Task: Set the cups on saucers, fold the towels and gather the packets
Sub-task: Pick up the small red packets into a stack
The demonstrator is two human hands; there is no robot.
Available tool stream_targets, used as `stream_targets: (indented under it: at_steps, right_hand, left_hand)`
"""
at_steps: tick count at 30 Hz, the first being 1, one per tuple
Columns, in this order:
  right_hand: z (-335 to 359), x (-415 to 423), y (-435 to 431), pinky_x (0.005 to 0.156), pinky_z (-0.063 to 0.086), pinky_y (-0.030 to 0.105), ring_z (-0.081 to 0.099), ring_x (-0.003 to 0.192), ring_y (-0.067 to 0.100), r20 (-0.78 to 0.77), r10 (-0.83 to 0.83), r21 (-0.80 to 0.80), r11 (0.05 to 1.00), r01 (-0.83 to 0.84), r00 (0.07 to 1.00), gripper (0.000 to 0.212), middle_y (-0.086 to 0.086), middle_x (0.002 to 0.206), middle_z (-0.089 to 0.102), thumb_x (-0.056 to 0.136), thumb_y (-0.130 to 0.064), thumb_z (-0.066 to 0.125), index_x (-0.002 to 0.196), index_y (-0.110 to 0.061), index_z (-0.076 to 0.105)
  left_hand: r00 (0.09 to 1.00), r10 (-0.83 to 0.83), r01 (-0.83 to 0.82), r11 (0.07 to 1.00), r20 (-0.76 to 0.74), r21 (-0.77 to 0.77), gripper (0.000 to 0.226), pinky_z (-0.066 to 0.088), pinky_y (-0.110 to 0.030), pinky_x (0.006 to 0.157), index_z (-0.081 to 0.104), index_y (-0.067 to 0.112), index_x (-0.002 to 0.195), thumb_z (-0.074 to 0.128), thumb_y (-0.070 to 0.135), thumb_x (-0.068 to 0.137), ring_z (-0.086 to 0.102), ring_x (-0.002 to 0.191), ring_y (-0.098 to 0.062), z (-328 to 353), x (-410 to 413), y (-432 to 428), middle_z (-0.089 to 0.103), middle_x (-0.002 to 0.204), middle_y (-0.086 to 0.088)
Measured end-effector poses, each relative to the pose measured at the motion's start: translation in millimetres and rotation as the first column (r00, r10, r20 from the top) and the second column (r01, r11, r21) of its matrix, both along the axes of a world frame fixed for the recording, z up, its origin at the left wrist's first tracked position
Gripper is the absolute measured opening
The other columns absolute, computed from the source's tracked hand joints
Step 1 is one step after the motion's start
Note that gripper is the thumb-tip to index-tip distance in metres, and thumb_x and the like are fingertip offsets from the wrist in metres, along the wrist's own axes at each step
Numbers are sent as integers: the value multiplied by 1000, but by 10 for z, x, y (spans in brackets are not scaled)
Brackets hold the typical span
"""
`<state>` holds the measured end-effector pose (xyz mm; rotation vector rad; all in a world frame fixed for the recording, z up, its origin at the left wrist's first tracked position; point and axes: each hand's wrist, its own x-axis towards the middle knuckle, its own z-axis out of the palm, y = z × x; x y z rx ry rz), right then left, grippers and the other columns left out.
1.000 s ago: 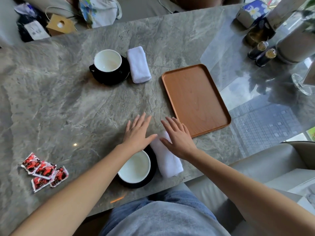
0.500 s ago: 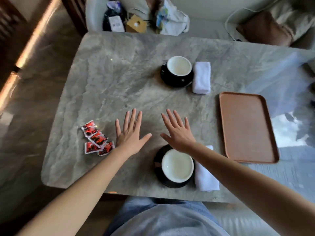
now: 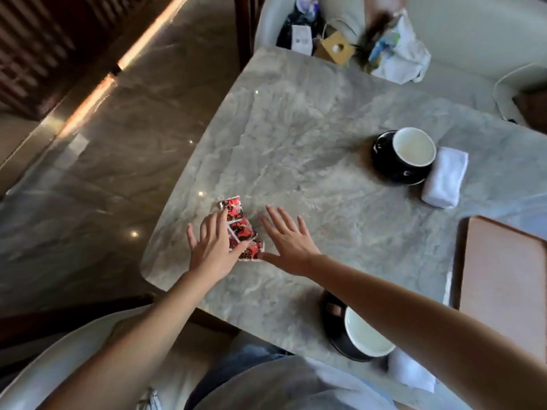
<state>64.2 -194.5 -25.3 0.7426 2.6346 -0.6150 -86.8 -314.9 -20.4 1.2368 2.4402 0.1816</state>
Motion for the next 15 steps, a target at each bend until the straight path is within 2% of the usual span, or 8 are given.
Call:
stream_targets:
  at_steps: [2,3,6,9,12,15]
  right_hand:
    - [-61,-72,-105,117,1,51,-8,148,19,-5,-15,-36,999,15,1000,89,-3,161,-10,87,-59,48,152,-20,1]
    - [-89,-87,-146,118,6,50,-1,148,19,-29,-33,-40,999,32,999,88,-3,162,-3,86,-55,53,152,-20,5]
    - [-144,-83,-229,117,14,44,12,146,17,-123,-99,5,995,100,987,77,-4,158,18,84,-47,60,148,-23,23]
    - [-177,-72,-267,116,14,40,19,144,14,-185,-158,24,986,165,970,65,-6,154,29,83,-41,62,141,-25,37]
    - [-188,-58,-262,115,17,36,26,141,14,-232,-173,23,983,184,957,57,-6,147,38,79,-37,66,132,-26,48]
    - [-190,-34,-215,113,22,34,35,134,16,-216,-182,5,982,187,959,53,-5,139,44,76,-36,70,124,-25,52]
  left_hand:
    - [999,28,-28,999,-14,22,82,7,-56,114,20,17,146,55,55,82,35,135,-25,-35,-33,-60,41,145,-4]
    - [999,27,-26,999,-21,28,79,8,-56,114,24,18,144,58,51,82,40,131,-25,-61,-46,-82,47,140,-3]
    - [998,11,-9,999,-57,36,69,13,-52,114,34,23,138,65,44,80,45,126,-23,-142,-92,-118,54,132,1]
    - [998,19,-17,999,-59,43,66,26,-48,107,41,23,132,69,40,75,48,118,-24,-189,-117,-133,60,122,1]
    - [998,53,-52,998,-19,26,71,28,-46,102,41,21,131,73,42,72,48,116,-26,-207,-115,-155,62,119,0]
    - [999,51,-51,999,-12,-1,52,29,-41,91,52,22,112,72,46,71,52,107,-25,-220,-111,-198,65,107,2]
